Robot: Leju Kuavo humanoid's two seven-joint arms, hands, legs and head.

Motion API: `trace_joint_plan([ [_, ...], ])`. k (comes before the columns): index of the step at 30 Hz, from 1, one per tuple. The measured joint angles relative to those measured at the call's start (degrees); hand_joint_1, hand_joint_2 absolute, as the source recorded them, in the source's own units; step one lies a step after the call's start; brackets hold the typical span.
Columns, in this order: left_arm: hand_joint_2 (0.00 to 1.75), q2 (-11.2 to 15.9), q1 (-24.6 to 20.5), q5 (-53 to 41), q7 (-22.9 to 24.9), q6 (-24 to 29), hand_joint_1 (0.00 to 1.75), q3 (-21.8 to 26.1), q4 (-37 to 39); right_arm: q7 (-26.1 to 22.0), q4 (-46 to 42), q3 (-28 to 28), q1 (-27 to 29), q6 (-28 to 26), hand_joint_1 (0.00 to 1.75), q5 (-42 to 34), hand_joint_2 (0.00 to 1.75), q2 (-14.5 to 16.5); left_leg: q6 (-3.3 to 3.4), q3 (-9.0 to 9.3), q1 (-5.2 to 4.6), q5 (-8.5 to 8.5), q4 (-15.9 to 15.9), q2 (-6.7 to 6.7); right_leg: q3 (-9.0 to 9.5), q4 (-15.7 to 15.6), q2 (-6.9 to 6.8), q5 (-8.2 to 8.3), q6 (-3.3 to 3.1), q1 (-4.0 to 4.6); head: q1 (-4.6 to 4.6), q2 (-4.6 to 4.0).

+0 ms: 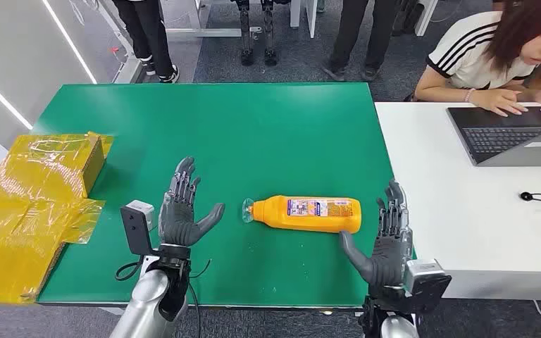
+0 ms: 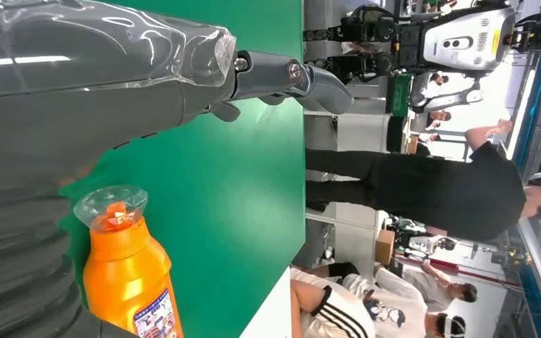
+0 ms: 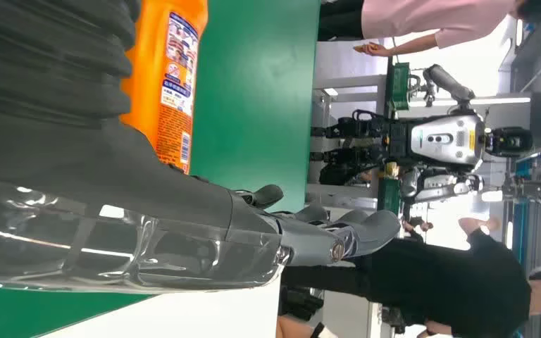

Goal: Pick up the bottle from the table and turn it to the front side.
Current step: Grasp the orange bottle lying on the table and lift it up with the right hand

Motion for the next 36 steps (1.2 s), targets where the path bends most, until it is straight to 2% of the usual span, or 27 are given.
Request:
trace_joint_plan([
  [23, 1.75, 1.3, 3.0, 0.1, 0.4, 0.9, 0.0, 0.0, -3.6, 0.5, 0.6, 3.9, 1.1, -3.4, 0.0, 0.0, 1.75, -2.6, 0.0, 0.01, 0.0, 0.0, 0.0, 0.0, 0.0, 0.0, 0.0, 0.0, 0.0, 0.0, -0.01, 0.0],
  [25, 1.75, 1.4, 3.1, 0.0, 0.4, 1.1, 0.0, 0.0, -3.7, 1.3, 0.6, 4.3, 1.0, -5.9, 0.0, 4.1, 1.75, -3.1, 0.0, 0.0, 0.0, 0.0, 0.0, 0.0, 0.0, 0.0, 0.0, 0.0, 0.0, 0.0, -0.01, 0.0],
  [30, 1.75, 1.1, 3.0, -0.9, 0.3, 1.0, 0.0, -0.3, -3.6, 7.5, 3.1, 5.6, -3.4, -14.9, 0.0, 25.8, 1.75, -5.5, 0.04, 0.02, -0.01, 0.03, 0.0, 0.11, 0.0, 0.0, 0.1, 0.05, 0.03, 0.0, 0.0, 0.0],
  [33, 1.75, 0.8, 2.7, -1.3, -0.3, 0.4, 0.0, -0.9, -3.2, 11.6, 7.6, 6.3, -9.0, -16.1, 0.0, 34.3, 1.75, -7.9, 0.08, 0.01, -0.02, 0.11, 0.0, 0.14, -0.01, 0.0, 0.12, 0.16, 0.07, -0.01, 0.01, 0.0],
  [36, 1.75, 0.6, 2.2, -1.3, -1.0, -0.1, 0.0, -1.5, -2.4, 14.3, 12.9, 7.4, -15.6, -14.6, 0.0, 38.7, 1.75, -10.6, 0.14, 0.0, -0.02, 0.19, 0.1, 0.15, -0.03, 0.0, 0.13, 0.29, 0.08, -0.02, 0.0, 0.0],
])
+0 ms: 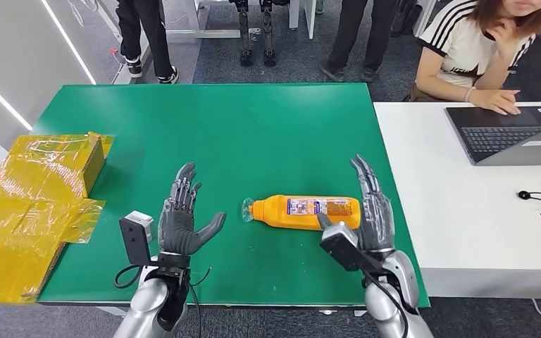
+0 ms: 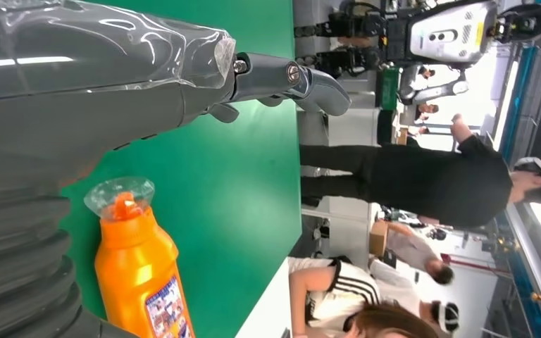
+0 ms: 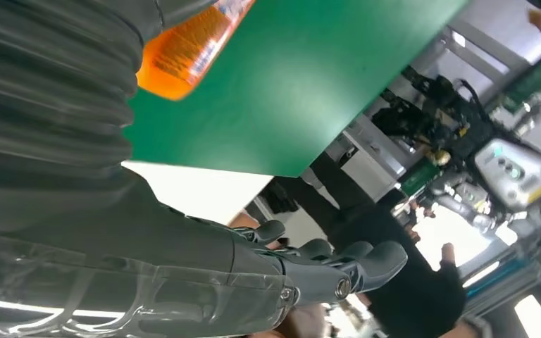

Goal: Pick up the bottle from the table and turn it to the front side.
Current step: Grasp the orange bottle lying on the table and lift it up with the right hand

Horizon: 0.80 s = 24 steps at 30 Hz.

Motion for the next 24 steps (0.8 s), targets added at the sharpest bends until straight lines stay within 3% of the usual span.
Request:
trace_joint_plan([
  [6, 1.75, 0.0, -0.4, 0.1, -0.2, -0.4, 0.0, -0.3, 1.2, 1.8, 6.5, 1.5, -6.4, 1.3, 0.0, 1.4, 1.75, -2.7, 0.02, -0.03, 0.01, 0.07, 0.0, -0.03, -0.02, 0.0, -0.02, 0.03, 0.02, 0.0, -0.01, 0.0],
  [9, 1.75, 0.0, -0.8, 0.1, -0.2, -0.8, 0.0, -0.5, 1.7, 5.3, 10.1, 3.4, -10.1, 6.6, 0.0, 3.1, 1.75, -3.9, 0.01, -0.07, 0.01, 0.08, 0.0, 0.07, -0.09, 0.0, 0.09, 0.07, 0.0, 0.01, -0.01, 0.0],
  [13, 1.75, 0.0, -2.2, -0.6, 0.1, -2.5, 0.0, -1.0, 2.6, 8.5, 19.9, 7.6, -19.9, 21.7, 0.0, 1.5, 1.75, -5.0, -0.04, -0.1, 0.01, 0.22, 0.0, 0.1, -0.14, 0.0, 0.12, 0.2, -0.04, 0.01, 0.0, 0.0],
  [21, 1.75, 0.0, -5.3, -1.2, 2.9, -4.1, 0.0, -1.5, 4.2, 9.5, 38.8, 20.7, -36.2, 53.4, 0.0, -3.7, 1.75, -7.7, 0.0, -0.23, 0.0, 0.38, 0.1, -0.05, -0.21, 0.0, -0.04, 0.34, 0.01, 0.0, -0.01, 0.0],
  [24, 1.75, 0.0, -6.0, 0.1, 3.5, -3.9, 0.0, -1.8, 4.7, 10.8, 42.1, 26.4, -41.0, 61.8, 0.0, -6.6, 1.75, -9.3, 0.0, -0.25, 0.0, 0.38, 0.1, -0.04, -0.22, 0.0, -0.02, 0.36, 0.02, 0.0, 0.01, 0.0],
])
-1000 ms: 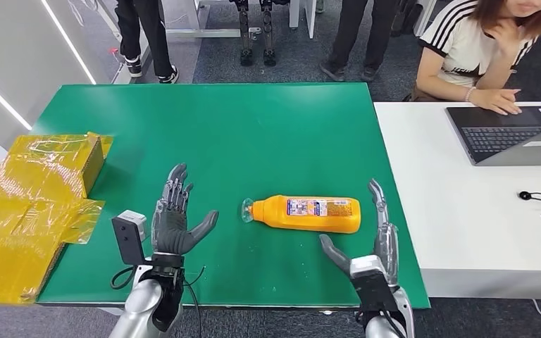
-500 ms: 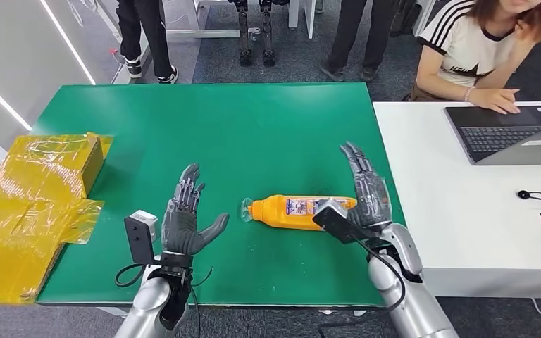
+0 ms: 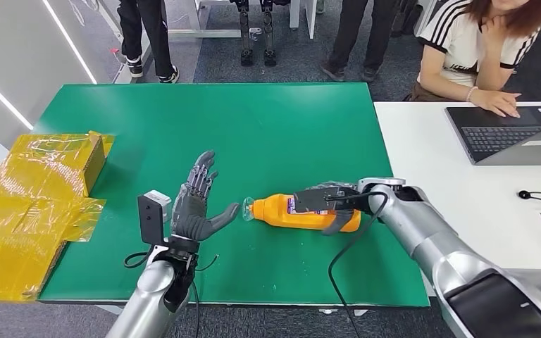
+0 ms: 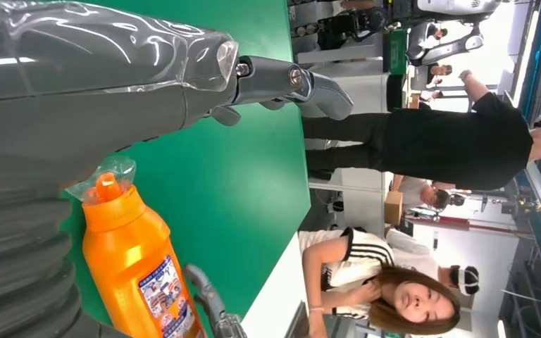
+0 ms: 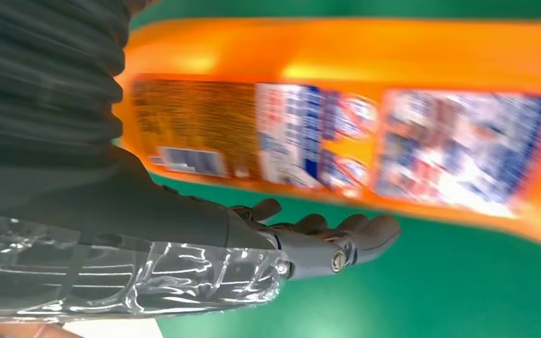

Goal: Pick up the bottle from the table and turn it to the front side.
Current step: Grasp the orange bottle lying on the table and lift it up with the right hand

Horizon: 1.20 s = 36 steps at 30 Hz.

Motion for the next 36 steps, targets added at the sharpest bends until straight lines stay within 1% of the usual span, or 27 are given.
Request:
trace_joint_plan([
  [3, 1.75, 0.0, 0.0, 1.5, 0.6, -0.3, 0.0, -0.3, 0.1, 1.0, 2.1, 5.1, -3.5, 3.9, 0.0, -2.0, 1.75, -1.1, 0.0, -0.02, 0.0, 0.0, 0.0, 0.0, -0.02, 0.0, 0.0, 0.0, 0.0, 0.0, -0.01, 0.0],
  [7, 1.75, 0.0, 0.1, 3.0, 1.5, -0.4, 0.0, -0.3, 0.1, 2.5, 3.2, 10.6, -6.4, 5.1, 0.0, -3.8, 1.75, -1.9, 0.0, -0.05, 0.0, 0.0, 0.0, 0.02, -0.04, 0.0, 0.03, 0.01, 0.0, 0.0, -0.01, 0.0],
  [9, 1.75, 0.1, 0.3, 3.4, 1.7, -0.4, 0.0, -0.3, 0.0, 3.2, 3.3, 13.2, -7.5, 4.4, 0.0, -3.7, 1.75, -2.0, 0.0, -0.05, 0.01, 0.0, 0.0, 0.03, -0.05, 0.0, 0.04, 0.01, 0.0, 0.0, -0.02, 0.0],
  [13, 1.75, 0.5, 1.4, 3.8, 1.7, -0.3, 0.0, -0.3, -0.3, 4.5, 3.3, 19.1, -8.8, -0.4, 0.0, -2.3, 1.75, -1.9, -0.01, -0.05, 0.03, 0.01, 0.0, 0.0, -0.05, 0.0, 0.0, 0.01, 0.0, 0.01, -0.02, 0.0],
  [15, 1.75, 0.6, 1.7, 3.8, 1.7, -0.3, 0.0, -0.3, -0.4, 4.8, 3.3, 21.4, -9.0, -1.4, 0.0, -2.0, 1.75, -1.8, -0.01, -0.06, 0.03, 0.01, 0.0, -0.02, -0.04, 0.0, -0.01, 0.01, 0.0, 0.02, -0.02, 0.0],
  [21, 1.75, 1.0, 1.9, 3.8, 1.7, -0.3, 0.0, -0.3, -0.6, 5.0, 3.4, 24.3, -9.4, -2.2, 0.0, -1.7, 1.75, -1.8, 0.0, -0.08, 0.02, 0.02, 0.0, -0.02, -0.04, 0.0, -0.01, 0.01, 0.0, 0.01, -0.01, 0.0],
  [23, 1.75, 1.0, 2.0, 3.8, 1.6, -0.1, 0.0, -0.3, -0.6, 5.0, 3.4, 25.2, -9.3, -4.9, 0.0, -0.5, 1.75, -1.8, 0.01, -0.09, 0.02, 0.03, 0.0, -0.02, -0.04, 0.0, -0.01, 0.01, 0.0, 0.01, -0.01, 0.0],
  [24, 1.75, 1.0, 2.2, 3.7, 1.5, 0.1, 0.0, -0.2, -0.7, 5.2, 3.4, 25.8, -9.1, -7.8, 0.0, 0.3, 1.75, -1.8, 0.01, -0.09, 0.02, 0.03, 0.0, -0.02, -0.04, 0.0, -0.01, 0.01, 0.0, 0.01, -0.01, 0.0],
  [27, 1.75, 1.1, 2.9, 2.9, 0.7, 0.6, 0.0, -0.2, -1.3, 5.3, 4.1, 27.5, -7.0, -19.6, 0.0, 1.7, 1.75, -1.2, 0.02, -0.08, 0.02, 0.02, 0.0, -0.03, -0.04, 0.0, -0.03, 0.01, 0.0, 0.02, -0.01, 0.0],
  [29, 1.75, 1.1, 3.4, 2.4, 0.3, 0.8, 0.0, -0.1, -1.7, 4.9, 5.4, 28.1, -4.6, -25.1, 0.0, 1.4, 1.75, -0.3, 0.02, -0.08, 0.02, 0.02, 0.0, -0.04, -0.05, 0.0, -0.03, 0.01, 0.0, 0.02, -0.01, 0.0],
  [32, 1.75, 1.2, 4.0, 1.9, 0.0, 0.8, 0.0, -0.1, -2.2, 4.2, 7.0, 28.6, -1.9, -28.8, 0.0, 0.8, 1.75, 1.1, 0.0, -0.03, 0.04, 0.01, 0.0, 0.01, -0.04, 0.0, 0.03, 0.0, 0.0, 0.02, -0.02, 0.0],
  [36, 1.75, 1.4, 4.2, 1.8, -0.2, 0.8, 0.0, 0.0, -2.4, 3.8, 8.1, 28.7, -1.4, -29.5, 0.0, 0.6, 1.75, 2.0, -0.01, 0.08, 0.05, 0.0, -0.1, 0.1, 0.03, 0.0, 0.1, 0.0, 0.0, 0.02, -0.07, 0.0],
])
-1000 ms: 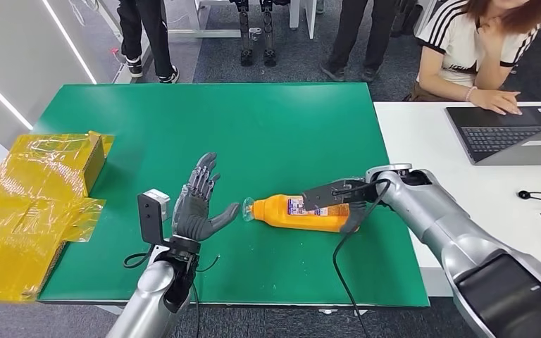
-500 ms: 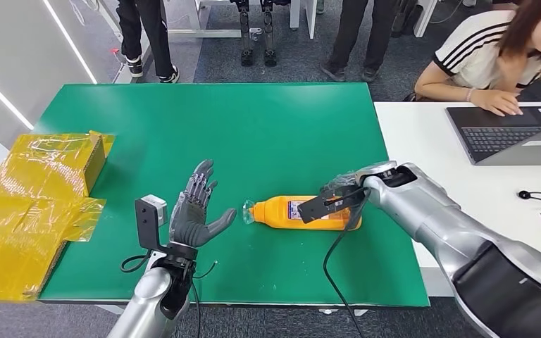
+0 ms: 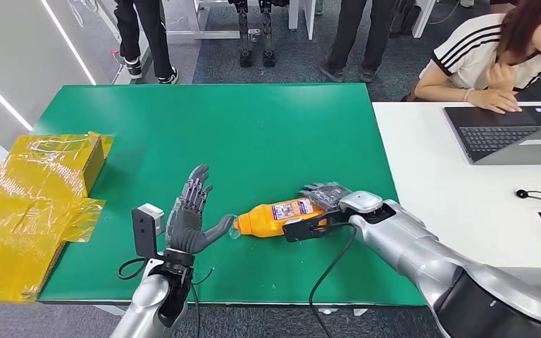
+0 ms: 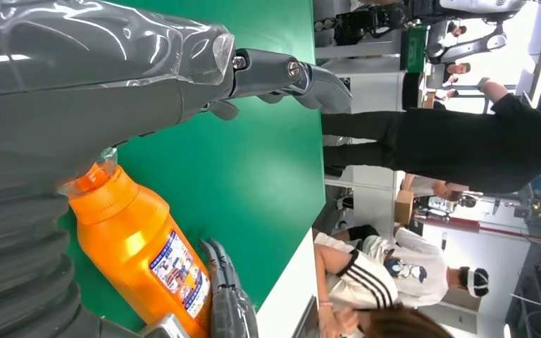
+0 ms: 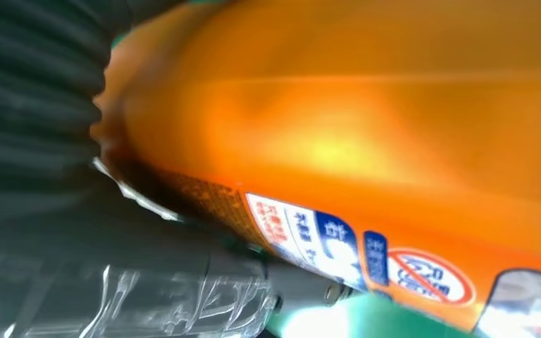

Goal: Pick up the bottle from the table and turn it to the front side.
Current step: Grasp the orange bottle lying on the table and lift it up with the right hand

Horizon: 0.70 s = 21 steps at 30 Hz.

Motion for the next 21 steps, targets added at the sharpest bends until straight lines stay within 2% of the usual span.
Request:
trace_joint_plan([
  [11, 1.75, 0.0, 0.1, -0.1, 0.0, -0.1, 0.0, 0.0, -0.1, -1.3, 0.8, 0.1, 1.2, -0.4, 0.0, -0.3, 1.75, 0.4, 0.01, 0.37, -0.02, 0.05, 0.0, 0.02, 0.38, -0.1, 0.01, 0.07, 0.04, 0.01, 0.01, 0.0],
  [12, 1.75, 0.0, 0.1, -0.1, 0.0, -0.1, 0.0, 0.1, -0.1, -1.3, 0.8, 0.1, 1.3, -0.5, 0.13, -0.2, 1.75, 0.4, 0.01, 0.42, -0.01, 0.04, 0.0, 0.03, 0.42, -0.1, 0.03, 0.07, 0.04, 0.01, 0.01, 0.0],
  [15, 1.75, 0.0, 0.3, -0.1, 0.0, -0.2, 0.0, 0.1, -0.2, -1.5, 0.8, 0.1, 1.7, -0.7, 1.44, 0.1, 1.75, 0.3, 0.01, 0.51, 0.0, 0.04, 0.0, 0.04, 0.51, -0.1, 0.05, 0.05, 0.05, 0.01, 0.01, 0.0],
  [16, 1.75, 0.0, 0.4, -0.1, 0.0, -0.2, 0.0, 0.1, -0.3, -1.6, 0.8, 0.2, 1.8, -0.8, 1.75, 0.2, 1.75, 0.3, 0.01, 0.55, 0.0, 0.03, 0.0, 0.06, 0.55, -0.1, 0.06, 0.05, 0.05, 0.01, 0.01, 0.0],
  [21, 1.75, 0.0, 0.6, -0.2, 0.6, -0.2, 0.0, 0.2, -0.8, -2.1, 0.7, 0.2, 2.4, -2.7, 1.75, 0.7, 1.75, 0.3, -0.02, 0.75, 0.0, -0.02, 0.0, 0.15, 0.71, -0.1, 0.18, 0.05, 0.04, 0.01, 0.02, 0.0],
])
